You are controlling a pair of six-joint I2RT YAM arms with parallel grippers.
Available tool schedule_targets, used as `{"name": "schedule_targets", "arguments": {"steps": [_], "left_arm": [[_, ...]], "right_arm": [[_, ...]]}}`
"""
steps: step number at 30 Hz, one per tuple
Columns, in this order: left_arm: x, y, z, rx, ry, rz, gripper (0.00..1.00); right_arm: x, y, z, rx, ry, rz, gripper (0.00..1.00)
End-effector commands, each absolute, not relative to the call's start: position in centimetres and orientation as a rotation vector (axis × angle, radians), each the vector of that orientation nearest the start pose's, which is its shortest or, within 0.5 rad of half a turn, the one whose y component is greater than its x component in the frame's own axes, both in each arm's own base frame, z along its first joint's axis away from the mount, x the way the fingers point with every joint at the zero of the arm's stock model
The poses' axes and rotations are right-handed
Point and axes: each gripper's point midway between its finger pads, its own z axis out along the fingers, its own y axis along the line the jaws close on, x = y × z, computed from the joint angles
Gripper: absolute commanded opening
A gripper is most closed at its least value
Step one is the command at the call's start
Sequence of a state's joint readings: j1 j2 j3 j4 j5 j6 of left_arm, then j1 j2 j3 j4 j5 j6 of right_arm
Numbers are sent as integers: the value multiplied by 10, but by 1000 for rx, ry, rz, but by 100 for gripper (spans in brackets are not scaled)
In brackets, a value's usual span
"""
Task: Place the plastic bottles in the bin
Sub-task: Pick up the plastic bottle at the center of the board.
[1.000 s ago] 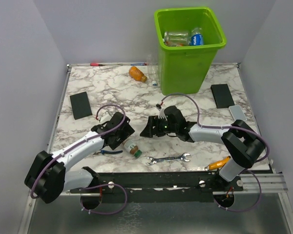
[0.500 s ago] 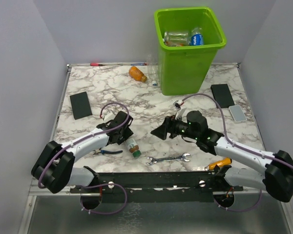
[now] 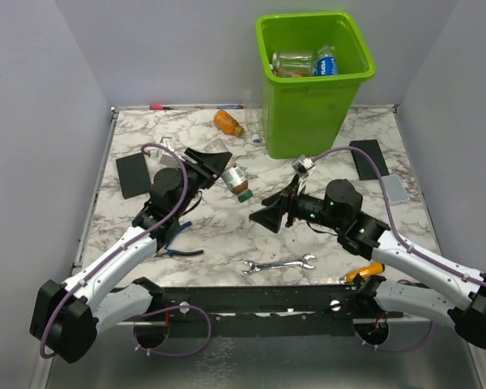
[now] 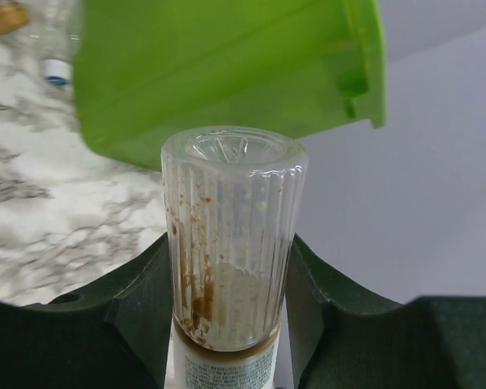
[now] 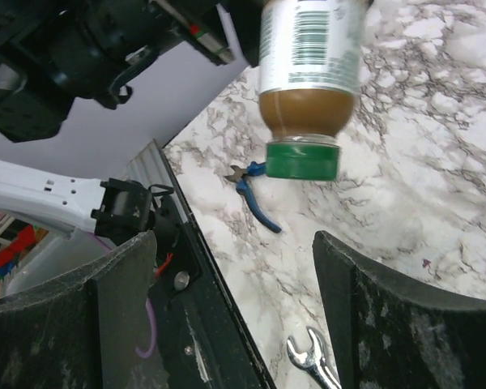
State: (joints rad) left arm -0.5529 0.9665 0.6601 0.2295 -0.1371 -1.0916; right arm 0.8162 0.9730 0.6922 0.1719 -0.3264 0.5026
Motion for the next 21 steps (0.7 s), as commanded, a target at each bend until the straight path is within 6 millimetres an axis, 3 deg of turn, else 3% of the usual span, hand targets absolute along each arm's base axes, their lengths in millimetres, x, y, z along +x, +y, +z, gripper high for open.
{"name": "schedule_targets", "arguments": {"steps": [1, 4, 9, 14, 19, 21], "left_arm": [[300, -252, 347, -348, 1493, -1491, 0], [295, -263, 359, -287, 1482, -1567, 0], [287, -263, 372, -225, 1449, -1566, 0], [284, -262, 373, -204, 1446, -1565, 0], [280, -265, 371, -175, 1456, -1576, 0], [280, -266, 372, -171, 1457, -1578, 0]], "right_arm": [[190, 321, 277, -582, 1702, 1223, 82], [202, 322, 285, -525, 1683, 1185, 83], [220, 322, 289, -460, 1690, 1117, 82], [223, 330, 289, -473, 1704, 1131, 79], [232, 320, 297, -405, 1676, 1080, 80], [232, 321, 300, -425, 1667, 1074, 73]]}}
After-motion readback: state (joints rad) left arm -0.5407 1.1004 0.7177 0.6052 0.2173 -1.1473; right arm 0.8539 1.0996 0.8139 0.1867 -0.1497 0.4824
